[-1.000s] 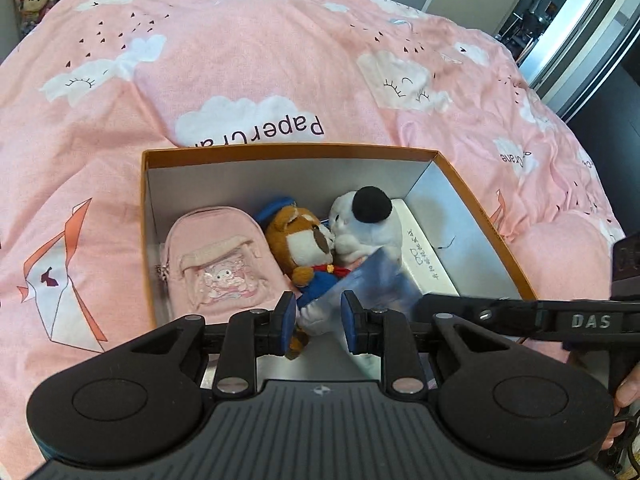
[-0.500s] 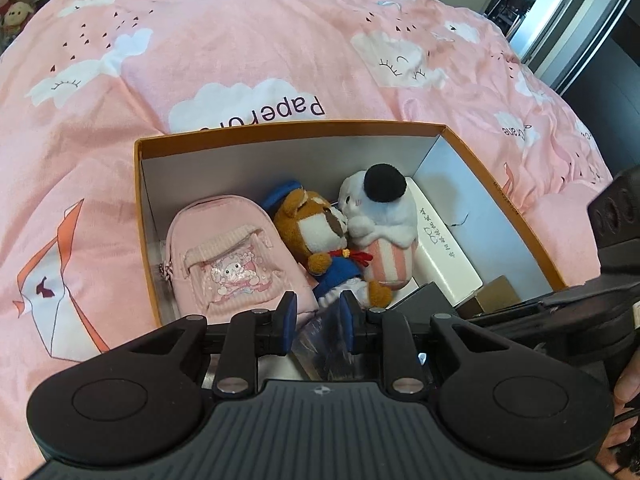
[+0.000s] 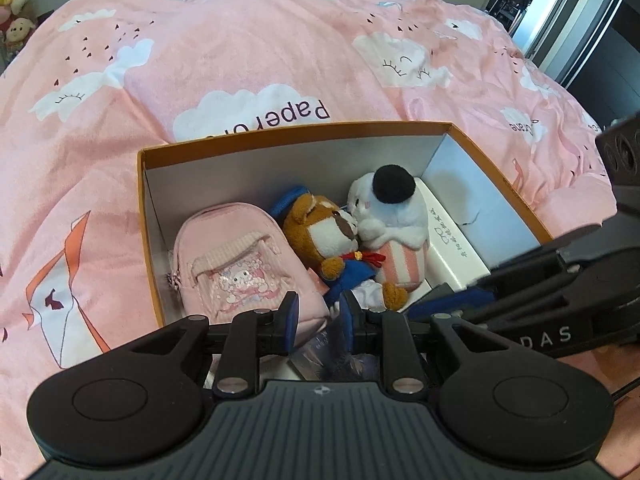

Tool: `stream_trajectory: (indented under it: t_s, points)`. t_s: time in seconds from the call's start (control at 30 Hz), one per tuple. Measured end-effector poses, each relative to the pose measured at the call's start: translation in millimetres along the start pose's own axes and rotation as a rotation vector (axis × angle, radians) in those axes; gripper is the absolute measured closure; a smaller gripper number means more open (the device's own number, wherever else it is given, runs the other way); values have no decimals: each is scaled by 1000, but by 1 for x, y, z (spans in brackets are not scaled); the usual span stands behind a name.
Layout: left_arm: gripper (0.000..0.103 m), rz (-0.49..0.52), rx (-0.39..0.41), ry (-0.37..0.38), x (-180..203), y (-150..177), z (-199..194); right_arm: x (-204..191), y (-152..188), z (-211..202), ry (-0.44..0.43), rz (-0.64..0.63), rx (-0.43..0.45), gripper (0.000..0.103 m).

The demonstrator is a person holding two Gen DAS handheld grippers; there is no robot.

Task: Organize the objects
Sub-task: 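Lower the black case into the box with the left gripper while the right lowers the photo card, then open both grippers and move them back out of the box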

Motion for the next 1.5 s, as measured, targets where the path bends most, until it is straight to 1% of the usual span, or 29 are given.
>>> stream_trajectory:
  t_s: [0.03, 0.07, 0.13, 0.2, 0.23, 0.3, 0.33, 0.43, 0.5, 0.53, 0.63, 0.7, 0.77, 0.87, 0.93, 1.0, 1.03, 1.07, 1.1, 1.2, 1.23, 1.27, 1.33, 1.43, 1.5]
  points:
    - [77, -2, 2, -1, -1, -1, 0, -1, -2, 3, -1, -7, -1, 72]
    - [82, -1, 3, -4, -1, -1, -1, -2, -4, 6, -6, -7, -6, 73]
    - [83, 7, 6, -23, -3, -1, -1, -4, -6, 13, -14, -11, -15, 73]
    - [83, -2, 10, -8, -6, -1, -3, -5, -5, 18, 10, -22, -22, 75]
    - [83, -8, 12, -3, -7, -1, -4, -5, -4, 23, 26, -28, -37, 85]
    - [83, -5, 13, 0, -6, -2, -4, -4, 1, 23, 30, -25, -66, 90]
    - [83, 1, 11, -1, -6, -2, -3, -3, 3, 25, 35, -25, -89, 97]
    - [83, 23, 0, 3, -3, -2, 0, 11, 9, 28, 75, -2, -138, 99]
    - [82, 38, -11, 8, 0, -1, 4, 20, 11, 31, 56, 35, -175, 99]
    - [83, 46, -20, 9, 2, 0, 7, 21, 12, 30, 57, 29, -178, 99]
    - [82, 90, -48, 9, 8, 3, 13, 14, 12, 25, 77, -45, -171, 98]
    - [83, 129, -59, 7, 12, 3, 16, 9, 11, 21, 72, -96, -156, 97]
    - [82, 165, -75, 7, 16, 2, 18, 6, 8, 15, 75, -147, -126, 94]
    - [82, 228, -106, -8, 22, 1, 14, 2, 2, 5, 91, -230, -75, 94]
    - [82, 222, -107, 2, 22, 1, 7, 2, 0, -4, 119, -277, -34, 93]
    - [82, 208, -146, 11, 21, 3, 7, 3, -5, -8, 121, -312, -12, 91]
    - [82, 198, -176, 6, 20, 6, 9, 2, -6, -8, 125, -330, -14, 80]
    - [82, 186, -205, -6, 19, 9, 13, 1, -8, -6, 132, -352, -24, 74]
    - [82, 176, -232, -24, 18, 11, 18, -1, -8, -4, 145, -375, -29, 75]
    - [82, 216, -249, -68, 20, 15, 26, -5, -6, 1, 153, -442, -27, 75]
    - [79, 216, -264, -75, 21, 15, 29, -7, -6, 4, 158, -465, -25, 79]
    - [74, 209, -278, -71, 21, 15, 31, -9, -6, 7, 165, -487, -21, 83]
    - [68, 186, -304, -55, 21, 14, 36, -11, -6, 11, 164, -514, -5, 88]
    - [67, 164, -321, -51, 18, 12, 42, -10, -11, 17, 185, -522, 45, 88]
    - [66, 168, -326, -62, 17, 12, 46, -8, -15, 20, 181, -503, 46, 88]
Point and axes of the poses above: each gripper's, at about its wrist camera, not at the fingertips, and z roughly the way its jaws point, x to its right, y to its underside, the point moved 3 cm from there along z, roughly the way its jaws point, and after that the axes turned 3 degrees about x, right-handed, at the moved point
